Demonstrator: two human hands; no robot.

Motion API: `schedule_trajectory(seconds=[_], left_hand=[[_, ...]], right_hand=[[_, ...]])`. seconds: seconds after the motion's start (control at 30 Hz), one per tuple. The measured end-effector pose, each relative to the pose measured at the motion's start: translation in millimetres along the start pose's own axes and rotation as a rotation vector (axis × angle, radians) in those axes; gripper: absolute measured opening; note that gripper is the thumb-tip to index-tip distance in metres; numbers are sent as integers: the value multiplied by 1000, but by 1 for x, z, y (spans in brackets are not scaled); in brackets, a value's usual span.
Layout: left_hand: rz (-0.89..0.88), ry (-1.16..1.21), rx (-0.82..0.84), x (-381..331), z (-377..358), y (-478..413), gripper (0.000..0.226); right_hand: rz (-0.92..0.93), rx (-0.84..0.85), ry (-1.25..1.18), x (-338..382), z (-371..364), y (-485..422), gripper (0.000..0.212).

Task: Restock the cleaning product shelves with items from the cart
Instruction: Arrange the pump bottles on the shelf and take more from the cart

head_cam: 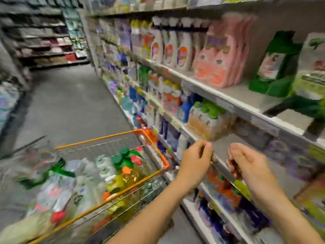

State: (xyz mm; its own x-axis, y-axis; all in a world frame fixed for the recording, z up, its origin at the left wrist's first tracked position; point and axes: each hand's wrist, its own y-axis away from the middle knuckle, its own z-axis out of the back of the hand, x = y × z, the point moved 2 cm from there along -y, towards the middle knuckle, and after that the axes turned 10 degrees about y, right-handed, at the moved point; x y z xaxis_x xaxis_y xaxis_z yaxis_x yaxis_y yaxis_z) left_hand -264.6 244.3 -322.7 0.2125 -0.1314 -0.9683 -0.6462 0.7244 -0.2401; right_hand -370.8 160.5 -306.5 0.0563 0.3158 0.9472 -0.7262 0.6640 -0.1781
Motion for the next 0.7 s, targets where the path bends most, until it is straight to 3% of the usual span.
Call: schedule_trajectory(seconds=[0.23,0.4,0.57,0.7], left_hand=[[248,-115,-217,94,186,-5,27],[512,-353,-210,179,286,8,14],[648,-378,-313,232,337,12,9],[709,-378,-294,268,351,4,16]], right_hand=[[-242,287,-95,-45,-199,-65,30],[-377,546,119,-107,-293,-89,10],[-427,573,424,-176,-344,-115,38],[-315,692,682,-220,-388,-136,63]])
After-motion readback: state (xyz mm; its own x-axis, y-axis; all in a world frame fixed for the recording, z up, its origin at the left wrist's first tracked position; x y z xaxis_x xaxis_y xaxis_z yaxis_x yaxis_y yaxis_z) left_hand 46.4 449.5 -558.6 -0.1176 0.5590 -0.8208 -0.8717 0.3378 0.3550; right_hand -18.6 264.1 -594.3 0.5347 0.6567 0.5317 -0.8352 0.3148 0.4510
